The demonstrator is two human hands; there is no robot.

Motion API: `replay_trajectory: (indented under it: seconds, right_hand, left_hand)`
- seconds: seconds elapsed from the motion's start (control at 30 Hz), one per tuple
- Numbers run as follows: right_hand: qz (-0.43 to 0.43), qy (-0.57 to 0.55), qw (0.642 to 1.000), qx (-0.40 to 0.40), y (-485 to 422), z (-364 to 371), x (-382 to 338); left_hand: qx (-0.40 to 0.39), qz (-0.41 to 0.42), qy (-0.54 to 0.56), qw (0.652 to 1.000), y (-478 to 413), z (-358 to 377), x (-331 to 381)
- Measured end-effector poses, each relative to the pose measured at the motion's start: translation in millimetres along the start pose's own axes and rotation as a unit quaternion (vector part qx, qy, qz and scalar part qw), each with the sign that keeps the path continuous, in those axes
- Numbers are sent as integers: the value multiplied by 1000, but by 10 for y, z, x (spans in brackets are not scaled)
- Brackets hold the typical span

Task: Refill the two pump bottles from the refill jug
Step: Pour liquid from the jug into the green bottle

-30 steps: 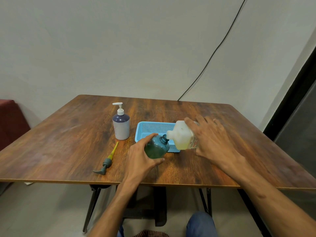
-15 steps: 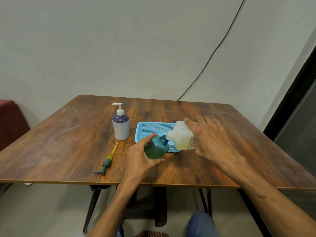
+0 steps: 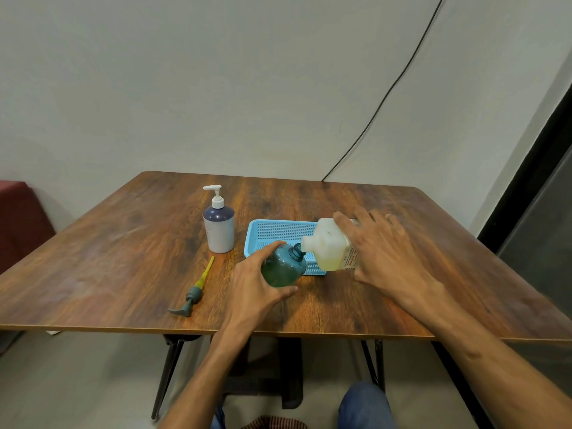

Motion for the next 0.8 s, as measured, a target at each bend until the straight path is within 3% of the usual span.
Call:
replay_trajectory:
  seconds: [0.8]
  right_hand:
    - [-3, -10, 1000, -11, 7, 24, -4]
  left_hand:
    - [-2, 9, 2, 1000, -2, 21, -6]
Point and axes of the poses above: each hand's wrist, its own y-axis away from the middle knuckle, its own z-axis out of the palm, x = y × z, the point moved 9 cm from there along -y, towards the middle knuckle, and after that the axes turned 9 degrees about z, right-handed, at the moved point
